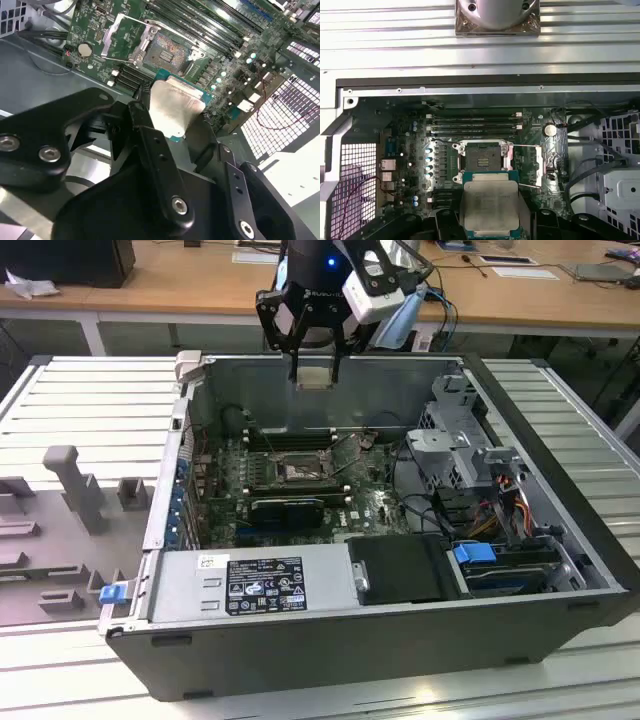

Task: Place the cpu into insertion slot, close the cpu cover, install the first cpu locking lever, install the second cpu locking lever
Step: 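Place the cpu into insertion slot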

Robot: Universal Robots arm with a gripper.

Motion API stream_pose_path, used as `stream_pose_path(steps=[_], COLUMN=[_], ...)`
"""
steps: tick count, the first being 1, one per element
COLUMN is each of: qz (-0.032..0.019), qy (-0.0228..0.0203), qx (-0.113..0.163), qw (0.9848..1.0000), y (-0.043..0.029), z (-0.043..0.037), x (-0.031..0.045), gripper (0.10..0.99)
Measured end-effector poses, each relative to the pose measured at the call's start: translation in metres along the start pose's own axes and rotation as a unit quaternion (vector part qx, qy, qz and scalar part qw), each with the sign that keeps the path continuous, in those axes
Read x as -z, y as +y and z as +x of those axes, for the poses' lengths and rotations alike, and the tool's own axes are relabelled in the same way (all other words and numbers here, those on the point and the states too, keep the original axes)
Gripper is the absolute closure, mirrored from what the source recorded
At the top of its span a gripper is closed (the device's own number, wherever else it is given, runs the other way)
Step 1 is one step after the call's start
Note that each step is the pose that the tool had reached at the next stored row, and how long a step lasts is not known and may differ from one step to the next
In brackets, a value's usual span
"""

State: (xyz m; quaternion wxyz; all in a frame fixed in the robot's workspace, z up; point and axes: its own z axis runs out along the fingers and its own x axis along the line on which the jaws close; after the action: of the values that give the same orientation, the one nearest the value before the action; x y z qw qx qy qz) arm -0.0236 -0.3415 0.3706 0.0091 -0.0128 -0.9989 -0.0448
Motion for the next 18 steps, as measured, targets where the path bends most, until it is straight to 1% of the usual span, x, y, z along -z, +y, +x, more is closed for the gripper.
stream_pose_path(steps=[2,3,5,7,9,10,11,13,17,18], qz=[-0.0001,-0.0003,-0.0010,-0.0013,-0.0017,-0.0019,-0.0018,-0.0018,-0.0017,-0.0018], qy=[-0.0006,-0.0018,-0.0045,-0.0059,-0.0080,-0.0084,-0.0085,-0.0084,-0.0085,-0.0089], qx=[-0.007,-0.020,-0.051,-0.066,-0.090,-0.094,-0.094,-0.094,-0.096,-0.100], qw=[1.0000,0.9998,0.9987,0.9978,0.9959,0.9956,0.9955,0.9955,0.9954,0.9950], y=[0.0000,0.0000,0.0000,0.0000,0.0000,-0.0001,-0.0003,-0.0005,-0.0006,-0.0006], z=[0.0000,0.0000,0.0000,0.0000,0.0000,-0.0001,-0.0001,-0.0001,-0.0001,-0.0001], x=[0.0000,0.0000,0.0000,-0.0001,-0.0003,-0.0012,-0.0035,-0.0054,-0.0059,-0.0060], gripper=[0.561,0.561,0.561,0.561,0.561,0.561,0.561,0.561,0.561,0.561])
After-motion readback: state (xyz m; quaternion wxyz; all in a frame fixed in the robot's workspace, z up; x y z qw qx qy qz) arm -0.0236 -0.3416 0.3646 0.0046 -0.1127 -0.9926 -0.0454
